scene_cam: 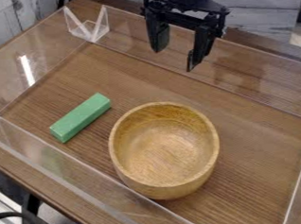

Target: Put the green block in the brown bowl

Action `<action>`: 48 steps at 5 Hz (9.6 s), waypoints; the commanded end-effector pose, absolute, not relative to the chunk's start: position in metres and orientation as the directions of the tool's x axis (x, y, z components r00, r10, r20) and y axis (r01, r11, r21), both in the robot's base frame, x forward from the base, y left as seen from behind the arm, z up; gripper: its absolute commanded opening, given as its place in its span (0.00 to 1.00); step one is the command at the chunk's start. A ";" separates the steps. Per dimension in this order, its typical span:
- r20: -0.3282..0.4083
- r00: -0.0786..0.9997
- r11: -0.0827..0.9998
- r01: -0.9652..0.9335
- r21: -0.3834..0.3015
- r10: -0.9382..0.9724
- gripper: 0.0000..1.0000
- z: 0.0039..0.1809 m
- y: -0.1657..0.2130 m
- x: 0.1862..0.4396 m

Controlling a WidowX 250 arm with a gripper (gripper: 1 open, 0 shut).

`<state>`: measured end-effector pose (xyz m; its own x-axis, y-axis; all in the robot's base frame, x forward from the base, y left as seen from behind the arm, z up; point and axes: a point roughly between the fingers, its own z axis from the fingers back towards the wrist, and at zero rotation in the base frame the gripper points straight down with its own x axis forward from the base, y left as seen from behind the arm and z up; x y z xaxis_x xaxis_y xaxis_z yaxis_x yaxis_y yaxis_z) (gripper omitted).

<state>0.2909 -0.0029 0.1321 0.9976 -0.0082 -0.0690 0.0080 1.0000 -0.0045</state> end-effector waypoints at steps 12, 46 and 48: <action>0.045 0.999 0.998 0.006 -0.057 -0.003 1.00 0.034 0.119 0.216; -0.024 0.995 0.967 0.089 -0.239 -0.097 0.00 0.095 -0.039 0.205; -0.021 0.996 0.965 0.083 -0.247 -0.091 0.00 0.093 -0.038 0.209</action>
